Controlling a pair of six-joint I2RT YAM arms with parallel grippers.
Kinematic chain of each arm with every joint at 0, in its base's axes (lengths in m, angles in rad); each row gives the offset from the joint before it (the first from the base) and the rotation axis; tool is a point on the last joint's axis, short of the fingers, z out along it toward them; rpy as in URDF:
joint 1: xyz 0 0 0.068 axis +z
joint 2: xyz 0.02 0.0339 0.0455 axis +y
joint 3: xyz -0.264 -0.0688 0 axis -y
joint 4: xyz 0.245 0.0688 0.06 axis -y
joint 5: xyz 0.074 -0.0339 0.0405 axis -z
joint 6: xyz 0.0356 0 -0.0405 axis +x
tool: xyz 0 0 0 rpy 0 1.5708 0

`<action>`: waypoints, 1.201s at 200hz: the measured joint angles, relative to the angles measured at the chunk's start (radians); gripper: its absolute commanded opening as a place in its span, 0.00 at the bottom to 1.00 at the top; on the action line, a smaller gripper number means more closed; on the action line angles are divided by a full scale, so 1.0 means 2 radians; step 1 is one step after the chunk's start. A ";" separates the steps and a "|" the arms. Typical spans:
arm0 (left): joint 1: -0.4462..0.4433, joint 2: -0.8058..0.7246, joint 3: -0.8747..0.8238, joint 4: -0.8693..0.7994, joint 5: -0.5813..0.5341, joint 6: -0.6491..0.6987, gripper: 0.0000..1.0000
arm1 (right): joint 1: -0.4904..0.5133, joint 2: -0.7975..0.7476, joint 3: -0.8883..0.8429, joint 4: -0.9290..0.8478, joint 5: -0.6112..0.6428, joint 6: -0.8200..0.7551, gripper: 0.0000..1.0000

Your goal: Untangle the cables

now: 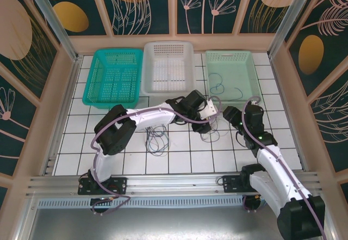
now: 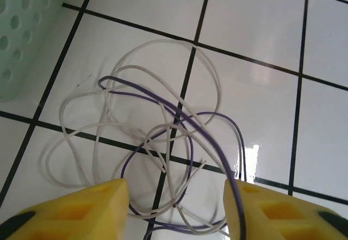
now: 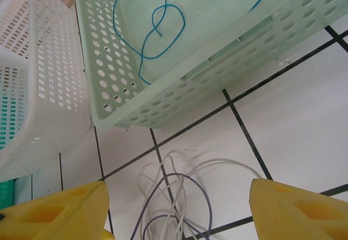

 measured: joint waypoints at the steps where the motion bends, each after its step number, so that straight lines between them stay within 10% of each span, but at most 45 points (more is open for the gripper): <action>1: 0.000 0.001 0.000 0.000 -0.001 -0.002 0.39 | 0.000 0.000 0.000 0.000 0.000 0.000 0.70; 85: 0.000 -0.001 0.001 0.001 -0.016 -0.025 0.00 | -0.003 -0.005 -0.001 0.002 -0.012 0.000 0.67; 240: 0.000 -0.108 0.003 0.027 -0.029 -0.089 0.00 | 0.097 0.043 -0.088 0.152 -0.045 0.025 0.75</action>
